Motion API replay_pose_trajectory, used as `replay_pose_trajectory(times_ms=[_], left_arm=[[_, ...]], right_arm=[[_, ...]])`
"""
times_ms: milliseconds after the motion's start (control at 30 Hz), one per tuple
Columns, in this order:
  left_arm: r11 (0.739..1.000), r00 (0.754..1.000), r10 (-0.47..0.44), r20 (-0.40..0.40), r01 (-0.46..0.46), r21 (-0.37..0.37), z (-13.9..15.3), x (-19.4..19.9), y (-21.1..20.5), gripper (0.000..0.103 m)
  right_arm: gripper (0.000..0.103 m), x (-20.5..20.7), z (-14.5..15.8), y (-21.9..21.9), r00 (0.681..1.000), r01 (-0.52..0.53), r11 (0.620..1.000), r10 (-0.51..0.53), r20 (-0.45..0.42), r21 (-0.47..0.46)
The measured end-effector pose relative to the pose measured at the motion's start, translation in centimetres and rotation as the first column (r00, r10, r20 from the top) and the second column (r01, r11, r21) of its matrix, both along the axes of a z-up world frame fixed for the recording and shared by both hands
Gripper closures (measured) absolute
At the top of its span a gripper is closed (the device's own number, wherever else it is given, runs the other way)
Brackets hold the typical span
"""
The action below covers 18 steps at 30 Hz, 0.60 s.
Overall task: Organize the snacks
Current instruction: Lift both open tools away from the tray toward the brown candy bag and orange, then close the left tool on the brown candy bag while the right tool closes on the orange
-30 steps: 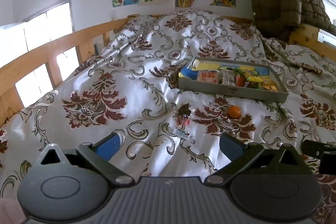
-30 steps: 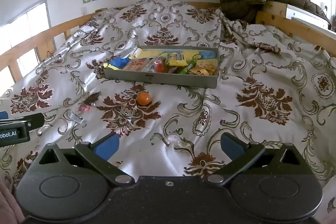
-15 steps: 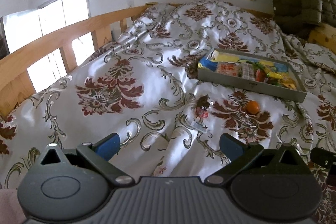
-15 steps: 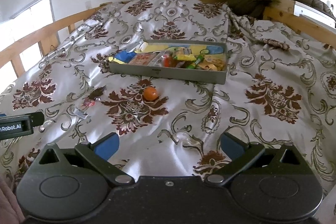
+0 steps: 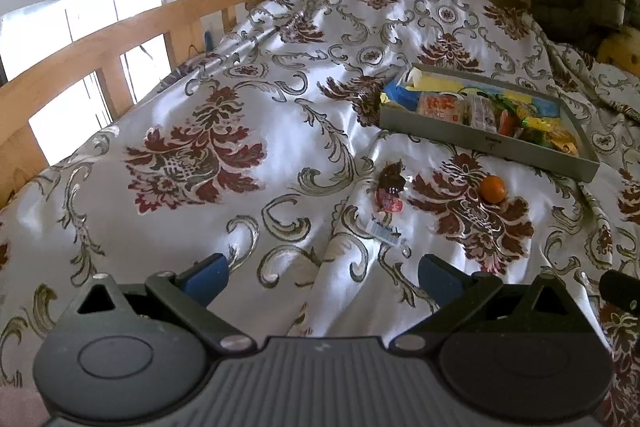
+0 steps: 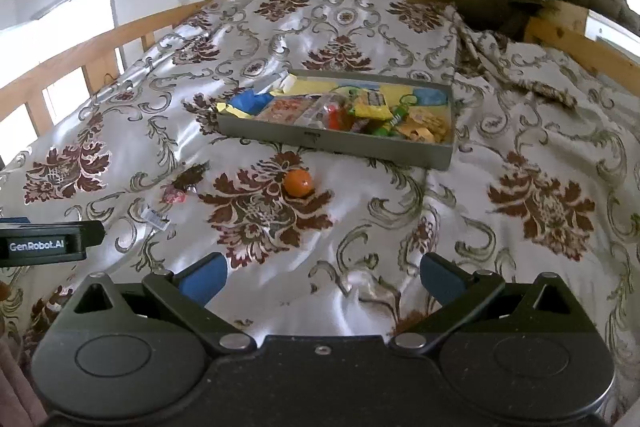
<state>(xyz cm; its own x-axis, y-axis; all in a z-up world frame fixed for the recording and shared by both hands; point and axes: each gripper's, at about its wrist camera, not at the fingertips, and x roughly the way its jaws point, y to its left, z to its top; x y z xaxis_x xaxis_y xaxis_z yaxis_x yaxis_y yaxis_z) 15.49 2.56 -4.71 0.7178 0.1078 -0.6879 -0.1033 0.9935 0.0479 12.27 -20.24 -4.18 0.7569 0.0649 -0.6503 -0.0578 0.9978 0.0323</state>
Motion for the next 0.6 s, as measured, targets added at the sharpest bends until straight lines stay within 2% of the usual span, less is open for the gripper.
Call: replay_pose_trajectory(times_ms=[167, 367, 600], left_arm=[[0.999, 0.999, -0.033, -0.004, 0.033, 0.038, -0.2, 1.8, -0.3, 0.0], [0.989, 0.992, -0.122, -0.006, 0.122, 0.079, -0.7, 4.1, -0.7, 0.0], [0.958, 0.967, -0.253, 0.024, 0.247, 0.148, -2.0, 6.9, -1.3, 0.0]], right_arm=[[0.001, 1.6, 0.2, 0.1, 0.999, -0.031, 0.999, 0.031, 0.007, -0.02], [0.001, 3.7, -0.2, 0.1, 0.997, -0.075, 0.996, 0.076, 0.025, -0.055], [0.001, 6.1, -1.8, 0.5, 0.989, -0.142, 0.986, 0.146, 0.039, -0.083]])
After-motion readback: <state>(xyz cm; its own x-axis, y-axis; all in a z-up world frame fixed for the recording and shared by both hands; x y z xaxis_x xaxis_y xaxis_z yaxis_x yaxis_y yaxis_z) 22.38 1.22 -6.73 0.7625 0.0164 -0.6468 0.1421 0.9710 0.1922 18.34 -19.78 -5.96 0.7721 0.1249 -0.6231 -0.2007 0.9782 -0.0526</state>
